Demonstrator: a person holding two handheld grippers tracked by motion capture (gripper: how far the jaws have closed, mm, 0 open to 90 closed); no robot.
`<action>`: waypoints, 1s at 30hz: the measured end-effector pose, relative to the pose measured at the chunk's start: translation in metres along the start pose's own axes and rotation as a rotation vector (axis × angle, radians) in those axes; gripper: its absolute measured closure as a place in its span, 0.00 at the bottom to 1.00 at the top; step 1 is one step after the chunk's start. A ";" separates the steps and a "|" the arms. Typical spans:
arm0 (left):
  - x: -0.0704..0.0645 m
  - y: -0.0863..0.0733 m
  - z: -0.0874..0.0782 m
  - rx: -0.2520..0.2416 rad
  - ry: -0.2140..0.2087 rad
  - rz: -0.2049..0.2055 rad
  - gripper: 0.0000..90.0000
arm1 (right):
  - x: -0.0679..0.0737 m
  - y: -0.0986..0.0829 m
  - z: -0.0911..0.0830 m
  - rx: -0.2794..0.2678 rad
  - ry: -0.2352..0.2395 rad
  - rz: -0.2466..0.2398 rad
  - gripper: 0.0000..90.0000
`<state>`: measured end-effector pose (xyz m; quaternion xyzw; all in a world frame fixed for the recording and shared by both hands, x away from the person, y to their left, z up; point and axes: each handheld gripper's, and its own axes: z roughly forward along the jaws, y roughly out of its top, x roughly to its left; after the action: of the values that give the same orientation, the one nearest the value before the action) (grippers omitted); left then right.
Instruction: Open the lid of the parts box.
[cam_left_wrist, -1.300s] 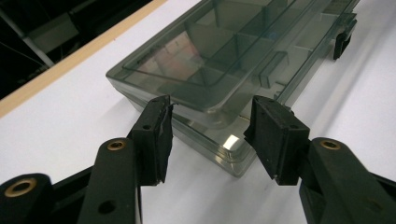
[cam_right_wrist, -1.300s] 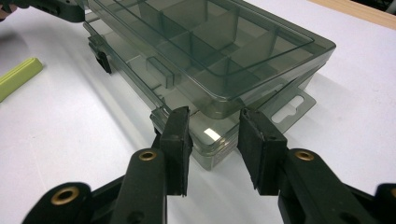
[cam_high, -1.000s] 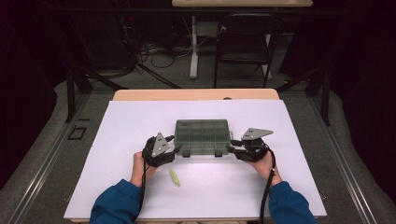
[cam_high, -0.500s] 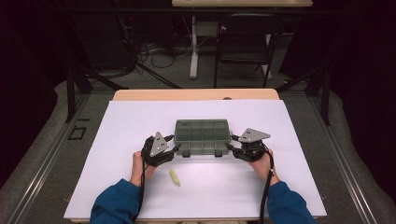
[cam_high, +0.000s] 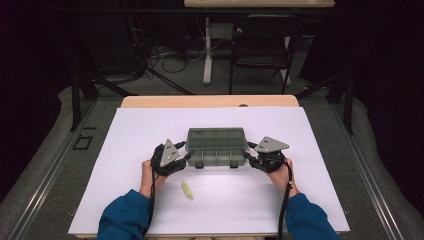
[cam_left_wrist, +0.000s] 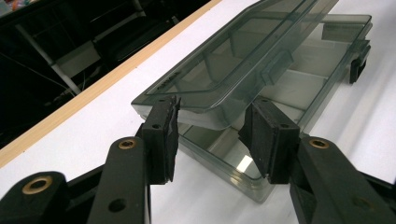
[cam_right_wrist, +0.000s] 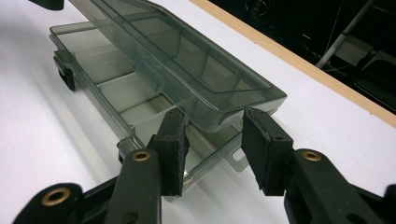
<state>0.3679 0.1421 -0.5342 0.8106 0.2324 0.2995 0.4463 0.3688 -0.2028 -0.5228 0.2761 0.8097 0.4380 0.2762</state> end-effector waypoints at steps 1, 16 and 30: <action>0.001 0.000 0.000 -0.003 0.001 0.000 0.62 | -0.001 0.001 0.000 0.001 0.000 -0.002 0.67; 0.015 0.012 0.001 -0.015 -0.023 -0.018 0.68 | -0.008 0.015 0.003 -0.007 -0.022 -0.009 0.68; 0.034 0.023 0.005 -0.014 -0.069 -0.059 0.71 | -0.022 0.028 0.010 -0.004 -0.016 0.008 0.70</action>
<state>0.3975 0.1499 -0.5070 0.8101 0.2384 0.2598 0.4684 0.3967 -0.1990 -0.4985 0.2825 0.8055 0.4384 0.2814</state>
